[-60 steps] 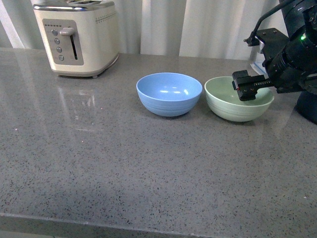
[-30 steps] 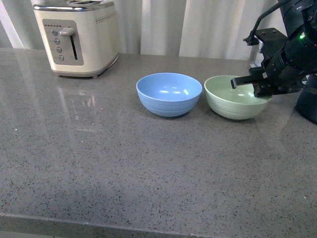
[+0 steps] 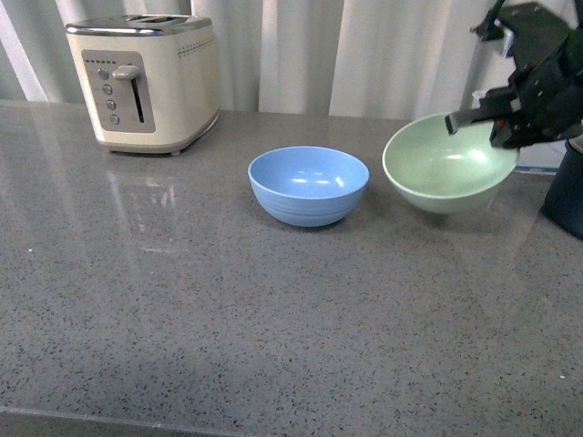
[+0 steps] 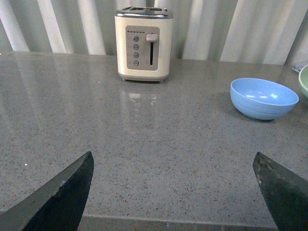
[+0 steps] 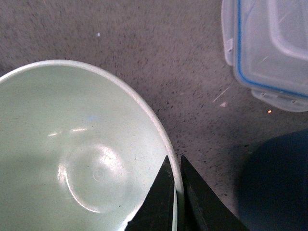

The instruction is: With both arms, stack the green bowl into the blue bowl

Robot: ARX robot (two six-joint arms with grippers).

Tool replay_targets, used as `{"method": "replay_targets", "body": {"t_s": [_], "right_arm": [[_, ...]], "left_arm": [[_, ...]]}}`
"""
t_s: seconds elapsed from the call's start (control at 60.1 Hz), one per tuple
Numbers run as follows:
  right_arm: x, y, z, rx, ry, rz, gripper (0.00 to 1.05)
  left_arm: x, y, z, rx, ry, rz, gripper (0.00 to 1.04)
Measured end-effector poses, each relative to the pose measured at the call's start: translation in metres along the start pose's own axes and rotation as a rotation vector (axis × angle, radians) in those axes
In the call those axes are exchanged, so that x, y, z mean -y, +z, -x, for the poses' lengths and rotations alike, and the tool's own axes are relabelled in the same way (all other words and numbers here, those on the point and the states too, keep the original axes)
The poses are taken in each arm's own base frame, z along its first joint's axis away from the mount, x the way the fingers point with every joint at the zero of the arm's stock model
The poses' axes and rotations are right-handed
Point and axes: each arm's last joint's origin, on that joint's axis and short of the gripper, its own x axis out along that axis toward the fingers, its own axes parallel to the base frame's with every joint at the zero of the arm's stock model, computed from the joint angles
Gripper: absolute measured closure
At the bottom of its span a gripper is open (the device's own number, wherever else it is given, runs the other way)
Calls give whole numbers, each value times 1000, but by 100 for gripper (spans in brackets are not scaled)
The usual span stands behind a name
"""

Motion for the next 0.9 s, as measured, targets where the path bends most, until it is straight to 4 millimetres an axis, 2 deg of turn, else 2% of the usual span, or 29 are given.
{"method": "replay_targets", "body": {"t_s": [0.116,0.233,0.383,0.466,0.532,0.665,0.898], "right_arm": [[0,19,30,103,12,2,103],[-15,40,61,278,95,-21,103],[-41,50,73,387,200,-47,103],[-62,46,64,363,259,-52,103],[-71,41,54,332,274,-55,103],[-85,32,30,272,281,-49,103],[-103,17,-1,197,268,-28,103]], "left_arm": [[0,0,0,0,0,0,7],[0,0,0,0,0,0,7],[0,0,0,0,0,0,7],[0,0,0,0,0,0,7],[0,0,0,0,0,0,7],[0,0,0,0,0,0,7],[0,0,0,0,0,0,7]]}}
